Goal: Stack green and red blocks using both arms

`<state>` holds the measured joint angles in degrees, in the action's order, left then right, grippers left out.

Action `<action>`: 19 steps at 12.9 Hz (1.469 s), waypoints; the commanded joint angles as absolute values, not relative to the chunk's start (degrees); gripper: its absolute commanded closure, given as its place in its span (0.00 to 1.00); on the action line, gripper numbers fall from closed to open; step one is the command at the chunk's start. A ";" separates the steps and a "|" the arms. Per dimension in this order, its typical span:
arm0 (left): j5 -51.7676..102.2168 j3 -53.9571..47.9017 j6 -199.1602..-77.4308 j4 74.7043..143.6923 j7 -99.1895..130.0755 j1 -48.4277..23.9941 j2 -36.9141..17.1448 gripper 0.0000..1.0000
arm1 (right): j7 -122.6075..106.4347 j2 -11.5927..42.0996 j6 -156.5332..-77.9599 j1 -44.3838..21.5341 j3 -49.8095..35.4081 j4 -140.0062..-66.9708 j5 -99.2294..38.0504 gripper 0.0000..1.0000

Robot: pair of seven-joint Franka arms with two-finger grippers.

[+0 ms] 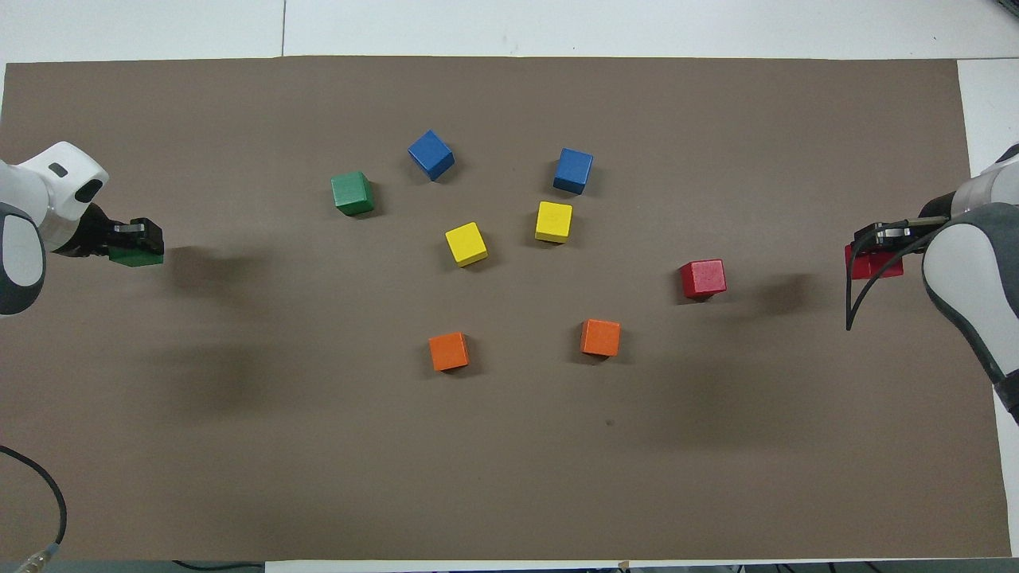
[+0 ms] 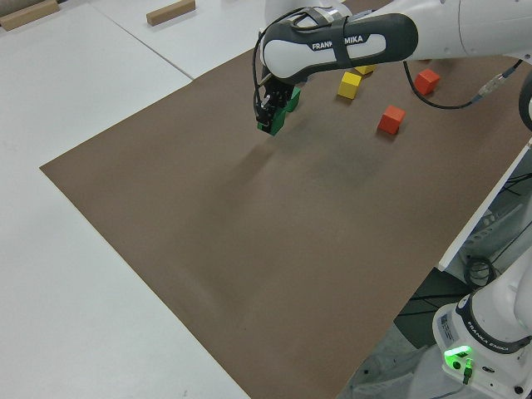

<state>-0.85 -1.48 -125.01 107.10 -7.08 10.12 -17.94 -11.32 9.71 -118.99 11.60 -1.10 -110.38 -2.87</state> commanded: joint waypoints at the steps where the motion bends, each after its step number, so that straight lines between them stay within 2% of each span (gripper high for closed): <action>1: -1.05 -2.20 -130.86 109.42 -15.86 11.86 -19.24 1.00 | -11.95 10.02 -124.60 11.95 -1.85 -113.71 -2.20 1.00; 5: 2.20 -2.11 -131.74 110.12 -17.23 13.18 -19.95 1.00 | -11.95 11.77 -129.45 12.21 -1.76 -117.59 -2.20 1.00; 8: 2.29 -2.02 -140.23 116.08 -17.66 13.18 -19.16 1.00 | -11.87 12.13 -132.53 12.66 -1.76 -119.35 -2.20 1.00; 9: 2.20 -2.02 -141.40 116.80 -18.45 13.10 -18.99 0.01 | -11.95 12.48 -132.71 12.92 -1.76 -119.36 -2.20 1.00; 10: 2.20 -2.02 -139.07 115.94 -18.98 13.01 -18.98 0.00 | -11.95 13.18 -133.50 13.01 -1.76 -119.36 -2.20 1.00; 12: 2.02 -1.93 -126.20 107.45 -18.81 12.14 -19.07 0.00 | -11.87 13.53 -133.95 13.18 -1.76 -119.44 -2.20 1.00; 13: 1.85 -1.85 -119.86 102.44 -18.55 11.08 -19.16 0.00 | -11.78 13.54 -133.95 13.18 -1.76 -119.36 -2.20 0.82; 14: 1.67 -1.85 -115.36 98.56 -18.46 10.38 -19.25 0.00 | -11.60 13.54 -133.95 12.92 -1.76 -119.36 -2.20 0.54; 15: 1.67 -2.02 -111.14 94.96 -18.11 10.20 -19.16 0.00 | -11.51 13.54 -133.95 12.83 -1.76 -119.36 -2.20 0.20; 16: 1.67 -2.11 -109.35 92.92 -16.37 8.72 -19.07 0.00 | -11.43 13.54 -133.95 12.83 -1.76 -119.36 -2.20 0.00; 19: 1.58 -2.20 -114.40 92.46 1.52 -0.85 -19.77 0.00 | -11.51 13.19 -132.72 12.66 -1.76 -119.01 -2.20 0.00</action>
<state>1.29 -2.97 -111.62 92.93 -8.32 5.52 -18.24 -11.32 13.66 -132.92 12.15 -1.16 -118.90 -2.86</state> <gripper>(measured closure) 0.000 0.075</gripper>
